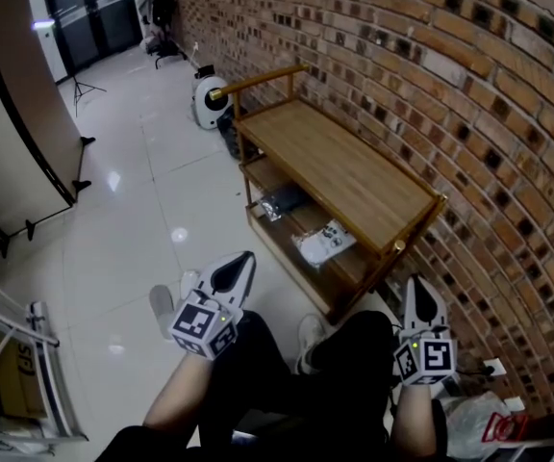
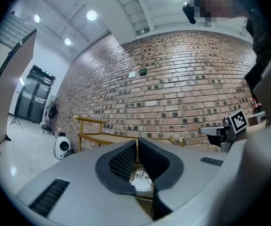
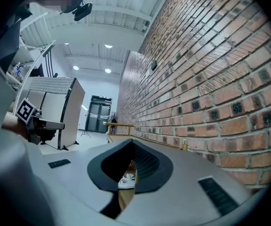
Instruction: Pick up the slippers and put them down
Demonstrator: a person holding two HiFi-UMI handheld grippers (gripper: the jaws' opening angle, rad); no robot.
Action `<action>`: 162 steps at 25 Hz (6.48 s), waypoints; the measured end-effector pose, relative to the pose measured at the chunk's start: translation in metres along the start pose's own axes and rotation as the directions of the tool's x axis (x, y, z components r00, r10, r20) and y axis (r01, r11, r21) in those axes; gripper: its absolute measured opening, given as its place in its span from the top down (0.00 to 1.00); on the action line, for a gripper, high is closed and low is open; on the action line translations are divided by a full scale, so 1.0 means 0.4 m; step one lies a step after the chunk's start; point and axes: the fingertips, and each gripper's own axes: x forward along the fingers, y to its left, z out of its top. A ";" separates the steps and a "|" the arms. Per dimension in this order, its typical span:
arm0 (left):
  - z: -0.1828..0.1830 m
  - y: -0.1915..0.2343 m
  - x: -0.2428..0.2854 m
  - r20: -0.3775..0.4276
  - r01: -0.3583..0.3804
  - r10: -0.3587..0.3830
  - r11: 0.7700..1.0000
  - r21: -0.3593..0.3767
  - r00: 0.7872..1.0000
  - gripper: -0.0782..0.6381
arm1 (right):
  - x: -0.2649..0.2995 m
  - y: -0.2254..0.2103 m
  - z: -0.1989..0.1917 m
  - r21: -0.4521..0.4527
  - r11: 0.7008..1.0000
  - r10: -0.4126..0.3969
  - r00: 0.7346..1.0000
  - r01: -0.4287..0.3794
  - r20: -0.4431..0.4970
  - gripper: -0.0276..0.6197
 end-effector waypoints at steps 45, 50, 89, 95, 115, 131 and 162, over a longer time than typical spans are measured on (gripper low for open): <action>-0.656 0.030 0.426 -0.240 -0.193 -0.141 0.284 -0.939 0.961 0.58 | -0.010 -0.136 -0.179 0.033 0.991 -0.119 0.970 0.129 -0.211 0.94; -0.662 0.007 0.475 -0.203 -0.164 -0.158 0.229 -0.960 0.966 0.58 | -0.023 -0.153 -0.200 0.036 0.987 -0.141 0.960 0.154 -0.242 0.94; -0.289 0.422 -0.301 0.139 -0.030 0.435 0.359 -0.933 0.890 0.79 | 0.176 0.403 0.006 0.010 0.918 0.397 0.918 -0.397 0.019 0.94; -0.274 0.486 -0.371 0.163 -0.038 0.491 0.375 -0.926 0.856 0.79 | 0.255 0.513 -0.010 0.005 0.889 0.458 0.889 -0.458 0.006 0.94; -0.424 0.684 -0.143 0.181 -0.014 0.578 0.316 -0.949 0.796 0.79 | 0.623 0.701 -0.217 0.086 0.848 0.530 0.839 -0.523 -0.121 0.94; -1.104 0.671 -0.134 -0.363 -0.390 0.640 -0.106 -0.915 0.677 0.79 | 0.767 0.834 -0.678 0.251 0.830 0.556 0.708 -0.498 -0.435 0.94; -1.393 0.561 -0.172 -0.859 -0.909 0.308 0.228 -0.349 0.408 0.39 | 0.748 0.851 -0.866 0.297 0.806 0.583 0.600 -0.512 -0.548 0.94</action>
